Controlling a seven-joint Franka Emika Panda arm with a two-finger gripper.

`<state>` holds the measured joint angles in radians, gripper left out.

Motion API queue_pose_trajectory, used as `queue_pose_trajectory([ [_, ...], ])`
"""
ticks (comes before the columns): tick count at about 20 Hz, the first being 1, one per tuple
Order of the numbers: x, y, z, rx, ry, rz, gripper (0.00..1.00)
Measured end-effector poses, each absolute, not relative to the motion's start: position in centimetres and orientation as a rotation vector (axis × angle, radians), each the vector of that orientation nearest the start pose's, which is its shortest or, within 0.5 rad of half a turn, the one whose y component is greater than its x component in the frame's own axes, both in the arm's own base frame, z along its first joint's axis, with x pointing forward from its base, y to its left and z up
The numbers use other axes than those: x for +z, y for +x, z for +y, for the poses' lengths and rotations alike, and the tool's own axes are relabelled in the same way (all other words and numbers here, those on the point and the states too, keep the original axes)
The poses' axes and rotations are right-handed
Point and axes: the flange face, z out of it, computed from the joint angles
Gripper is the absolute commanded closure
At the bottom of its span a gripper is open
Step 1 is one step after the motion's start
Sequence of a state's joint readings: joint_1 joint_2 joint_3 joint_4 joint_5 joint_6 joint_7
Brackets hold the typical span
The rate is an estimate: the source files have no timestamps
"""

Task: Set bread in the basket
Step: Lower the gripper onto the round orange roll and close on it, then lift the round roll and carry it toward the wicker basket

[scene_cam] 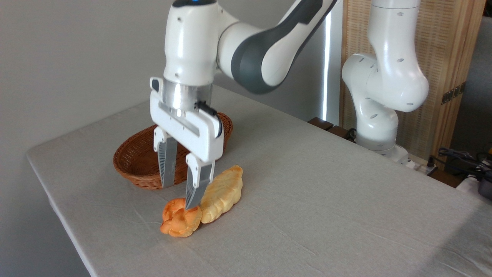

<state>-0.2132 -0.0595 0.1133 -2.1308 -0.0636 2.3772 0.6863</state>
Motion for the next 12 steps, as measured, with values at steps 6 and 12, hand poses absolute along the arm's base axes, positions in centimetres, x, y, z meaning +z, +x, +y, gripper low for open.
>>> queue_pose_trajectory([
  [6, 43.6, 56.2, -5.7, -0.425, -2.855, 1.148, 0.00],
  [12, 42.1, 56.5, -5.8, -0.352, -2.778, 1.212, 0.62],
])
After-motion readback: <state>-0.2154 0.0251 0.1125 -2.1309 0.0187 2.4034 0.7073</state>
